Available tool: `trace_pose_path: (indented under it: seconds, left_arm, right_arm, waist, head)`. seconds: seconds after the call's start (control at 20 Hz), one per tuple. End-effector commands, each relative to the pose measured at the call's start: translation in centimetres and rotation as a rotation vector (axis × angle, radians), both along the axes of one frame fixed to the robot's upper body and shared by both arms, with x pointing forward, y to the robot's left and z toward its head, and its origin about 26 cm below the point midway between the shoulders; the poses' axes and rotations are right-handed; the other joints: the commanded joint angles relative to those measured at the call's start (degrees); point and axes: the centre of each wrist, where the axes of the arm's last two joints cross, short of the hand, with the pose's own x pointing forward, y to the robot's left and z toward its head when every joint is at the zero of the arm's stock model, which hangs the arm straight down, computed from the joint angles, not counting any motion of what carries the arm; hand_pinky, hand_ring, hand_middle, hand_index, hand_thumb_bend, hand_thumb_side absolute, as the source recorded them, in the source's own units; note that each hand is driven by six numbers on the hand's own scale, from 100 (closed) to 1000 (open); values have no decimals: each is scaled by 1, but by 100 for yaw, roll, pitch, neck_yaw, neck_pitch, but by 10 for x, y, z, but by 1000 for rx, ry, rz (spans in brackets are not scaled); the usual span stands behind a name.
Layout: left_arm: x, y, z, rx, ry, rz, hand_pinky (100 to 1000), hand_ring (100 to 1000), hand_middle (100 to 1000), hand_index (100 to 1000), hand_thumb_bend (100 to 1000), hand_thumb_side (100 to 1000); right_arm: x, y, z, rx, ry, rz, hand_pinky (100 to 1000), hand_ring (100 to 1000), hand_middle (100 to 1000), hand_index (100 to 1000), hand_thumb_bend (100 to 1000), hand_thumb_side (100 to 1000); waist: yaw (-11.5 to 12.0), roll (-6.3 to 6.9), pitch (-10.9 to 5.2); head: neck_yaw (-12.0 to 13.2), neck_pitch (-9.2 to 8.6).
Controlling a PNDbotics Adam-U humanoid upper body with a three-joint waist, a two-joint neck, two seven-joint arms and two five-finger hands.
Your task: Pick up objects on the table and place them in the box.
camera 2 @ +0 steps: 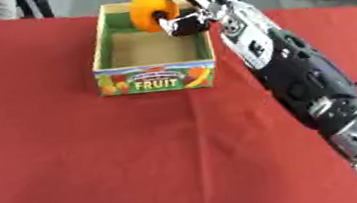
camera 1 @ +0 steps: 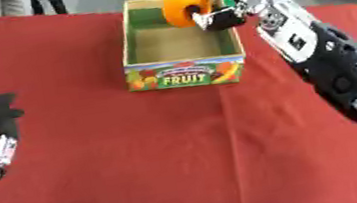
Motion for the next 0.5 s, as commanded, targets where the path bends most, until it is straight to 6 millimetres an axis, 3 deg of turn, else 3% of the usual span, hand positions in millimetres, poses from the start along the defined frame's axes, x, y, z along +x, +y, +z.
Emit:
trace_pose_path:
  seconds: [0.05,0.3,0.5]
  left_arm:
    - [0,-6,13,-2,-35,-37,914,969,876,725,100,548]
    - [0,-6,13,4,-36,-41,915,969,876,725,100,550]
    - [0,-5,13,5,-35,-39,915,970,876,725,100,551]
  right_arm:
    - [8,-12,-2,-13,3,-51,633,775,564,677,100,100]
    - [12,-15,-14,-33,28,-68,669,821,727,800,109,100]
    - [11,-17,-12,-18,-4,-99,684,842,800,848,245,181]
  waist:
    - [50,35,-80]
    - [73,13,-48]
    - [48,-5,-52]
  head:
    - [-153,-84]
    - [-191,-78]
    - [-179,-92]
